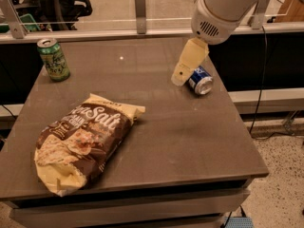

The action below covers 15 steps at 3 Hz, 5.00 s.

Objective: Place pepsi can upright

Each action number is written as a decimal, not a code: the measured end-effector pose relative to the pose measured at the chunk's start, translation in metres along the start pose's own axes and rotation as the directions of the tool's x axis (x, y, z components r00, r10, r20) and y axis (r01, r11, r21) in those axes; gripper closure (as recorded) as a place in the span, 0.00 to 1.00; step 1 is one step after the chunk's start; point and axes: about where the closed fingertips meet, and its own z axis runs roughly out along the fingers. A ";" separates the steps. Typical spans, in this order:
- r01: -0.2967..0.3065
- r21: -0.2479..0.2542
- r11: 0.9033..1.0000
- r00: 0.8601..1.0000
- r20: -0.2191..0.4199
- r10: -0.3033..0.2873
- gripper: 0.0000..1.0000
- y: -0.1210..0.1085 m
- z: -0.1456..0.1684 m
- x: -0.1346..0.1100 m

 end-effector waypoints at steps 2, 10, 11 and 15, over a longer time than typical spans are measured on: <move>-0.261 0.018 0.965 0.965 -0.024 0.262 0.00 -0.052 0.057 -0.015; -0.511 0.060 0.858 0.858 -0.029 0.513 0.87 -0.070 0.128 0.003; -0.470 -0.031 0.882 0.873 0.135 0.470 1.00 -0.066 0.112 -0.020; -0.254 -0.343 0.904 0.516 0.743 0.427 1.00 -0.071 0.052 -0.083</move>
Offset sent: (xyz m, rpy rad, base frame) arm 0.1192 -0.0051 -0.0537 0.0899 0.0683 -0.4204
